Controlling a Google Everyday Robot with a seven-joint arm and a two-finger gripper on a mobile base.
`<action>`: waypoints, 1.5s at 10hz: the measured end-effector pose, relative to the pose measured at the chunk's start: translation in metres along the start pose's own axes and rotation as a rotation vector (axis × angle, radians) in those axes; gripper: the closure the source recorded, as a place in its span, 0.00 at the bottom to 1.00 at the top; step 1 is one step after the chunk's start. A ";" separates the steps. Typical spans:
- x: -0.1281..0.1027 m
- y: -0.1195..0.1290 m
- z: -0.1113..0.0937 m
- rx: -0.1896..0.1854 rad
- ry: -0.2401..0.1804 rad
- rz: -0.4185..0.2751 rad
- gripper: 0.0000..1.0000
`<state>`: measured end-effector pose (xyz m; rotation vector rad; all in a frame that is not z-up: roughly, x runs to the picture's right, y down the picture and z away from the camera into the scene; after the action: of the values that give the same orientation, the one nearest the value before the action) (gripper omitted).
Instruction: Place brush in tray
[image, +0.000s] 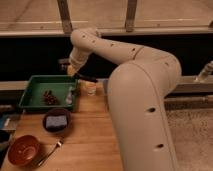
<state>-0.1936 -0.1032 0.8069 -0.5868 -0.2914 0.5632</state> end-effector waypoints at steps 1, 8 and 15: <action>-0.015 0.000 0.005 -0.009 -0.009 -0.034 1.00; -0.076 0.025 0.038 0.004 -0.228 -0.124 1.00; -0.103 0.045 0.095 -0.083 -0.019 -0.247 1.00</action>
<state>-0.3355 -0.0897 0.8458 -0.6155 -0.4006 0.3198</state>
